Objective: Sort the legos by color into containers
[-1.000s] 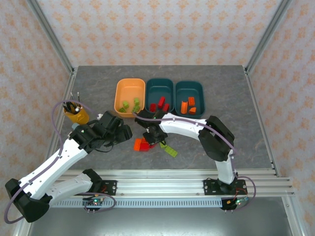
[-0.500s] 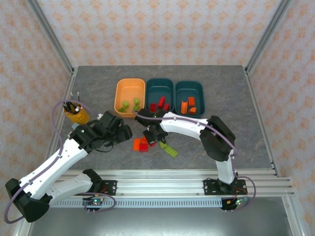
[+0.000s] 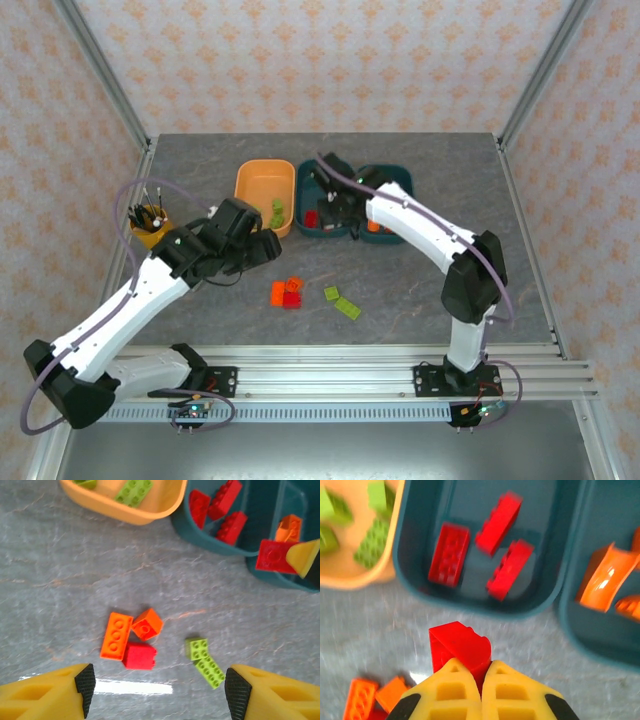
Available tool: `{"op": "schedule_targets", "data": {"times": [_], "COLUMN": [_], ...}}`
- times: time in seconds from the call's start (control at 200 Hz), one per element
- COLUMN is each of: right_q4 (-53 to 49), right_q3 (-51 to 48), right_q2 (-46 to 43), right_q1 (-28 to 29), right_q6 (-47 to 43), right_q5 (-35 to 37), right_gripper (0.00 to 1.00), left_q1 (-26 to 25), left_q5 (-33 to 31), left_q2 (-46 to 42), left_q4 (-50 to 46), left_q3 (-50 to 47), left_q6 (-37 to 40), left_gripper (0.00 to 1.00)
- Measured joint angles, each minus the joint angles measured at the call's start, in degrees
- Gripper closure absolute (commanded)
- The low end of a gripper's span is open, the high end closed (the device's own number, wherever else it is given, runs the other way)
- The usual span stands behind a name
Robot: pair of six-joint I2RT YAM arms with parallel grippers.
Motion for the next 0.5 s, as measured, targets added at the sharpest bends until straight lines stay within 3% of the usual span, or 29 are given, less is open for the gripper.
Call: {"op": "schedule_targets", "data": {"times": [0.225,0.5], "right_q4": [-0.5,-1.9], "right_q3": [19.1,37.9], "right_q2": [15.2,34.1], "right_q1": [-4.9,-8.0], "right_q6": [0.0,-0.7], "right_q5": [1.2,-2.9], "right_gripper": [1.00,1.00], "left_q1": [5.9,7.0], "left_q5": [1.9,3.4], "left_q2": [10.2,16.6], "left_q4": [2.9,5.1], "left_q3": [8.1,10.2], "left_q6": [3.2,5.6], "left_gripper": [0.28,0.28]}}
